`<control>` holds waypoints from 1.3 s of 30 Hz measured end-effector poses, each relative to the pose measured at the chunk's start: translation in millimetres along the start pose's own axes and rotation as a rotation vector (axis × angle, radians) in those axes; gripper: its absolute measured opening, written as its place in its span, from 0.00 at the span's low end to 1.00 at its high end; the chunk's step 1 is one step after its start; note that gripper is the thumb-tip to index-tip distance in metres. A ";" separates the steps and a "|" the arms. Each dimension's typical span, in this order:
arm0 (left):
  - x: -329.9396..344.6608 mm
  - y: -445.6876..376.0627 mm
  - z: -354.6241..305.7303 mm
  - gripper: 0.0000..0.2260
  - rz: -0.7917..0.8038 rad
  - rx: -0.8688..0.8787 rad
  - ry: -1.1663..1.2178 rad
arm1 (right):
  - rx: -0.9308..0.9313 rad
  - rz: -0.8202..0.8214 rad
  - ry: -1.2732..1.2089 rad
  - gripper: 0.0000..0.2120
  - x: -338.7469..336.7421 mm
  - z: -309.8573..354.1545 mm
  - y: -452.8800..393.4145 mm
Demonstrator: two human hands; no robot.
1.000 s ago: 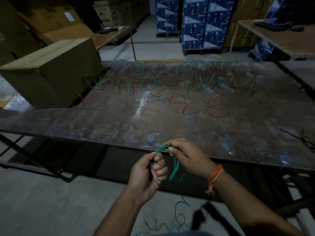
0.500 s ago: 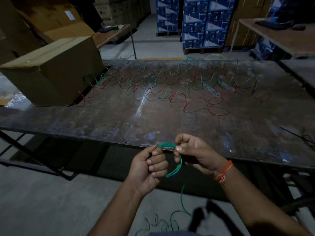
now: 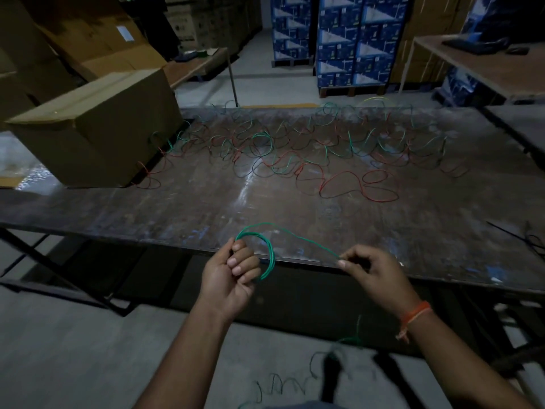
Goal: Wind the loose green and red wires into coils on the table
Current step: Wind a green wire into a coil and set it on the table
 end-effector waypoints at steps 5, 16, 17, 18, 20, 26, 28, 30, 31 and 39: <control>18.0 -8.4 5.6 0.15 -0.152 0.147 -0.159 | -0.314 0.357 0.477 0.12 18.4 60.4 3.9; 45.4 2.9 37.9 0.13 -0.139 0.230 -0.870 | -0.610 0.271 0.188 0.11 23.3 142.3 -15.2; 46.1 3.9 38.3 0.13 -0.140 0.205 -0.856 | -0.583 0.266 0.178 0.11 21.6 142.5 -19.7; 46.3 4.7 38.0 0.13 -0.145 0.169 -0.818 | -0.555 0.256 0.169 0.10 19.9 141.3 -24.1; 46.0 6.5 35.9 0.13 -0.152 0.099 -0.707 | -0.495 0.229 0.142 0.09 16.8 133.6 -32.4; 42.1 10.4 34.4 0.11 -0.093 0.005 -0.426 | -0.173 0.387 0.017 0.15 39.1 89.1 -32.2; 38.9 9.2 37.5 0.10 -0.084 0.003 -0.387 | -0.141 0.397 -0.040 0.17 50.6 82.4 -26.5; 35.5 8.0 42.1 0.10 -0.080 0.000 -0.341 | -0.119 0.360 -0.038 0.16 58.4 76.7 -22.5; 34.3 7.3 44.7 0.10 -0.072 -0.003 -0.321 | -0.097 0.330 -0.036 0.14 60.8 74.0 -20.7; 44.8 13.2 42.3 0.13 0.005 -0.178 -0.252 | -0.129 0.197 -0.153 0.06 59.6 72.7 -21.6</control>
Point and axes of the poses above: each hand's wrist, its own y-axis away from the middle knuckle, its own x-axis out of the palm, z = x × y, the point moved 3 cm from there along -y, towards the middle knuckle, and after that the axes turned 5 degrees about -y, right-handed, at the moved point
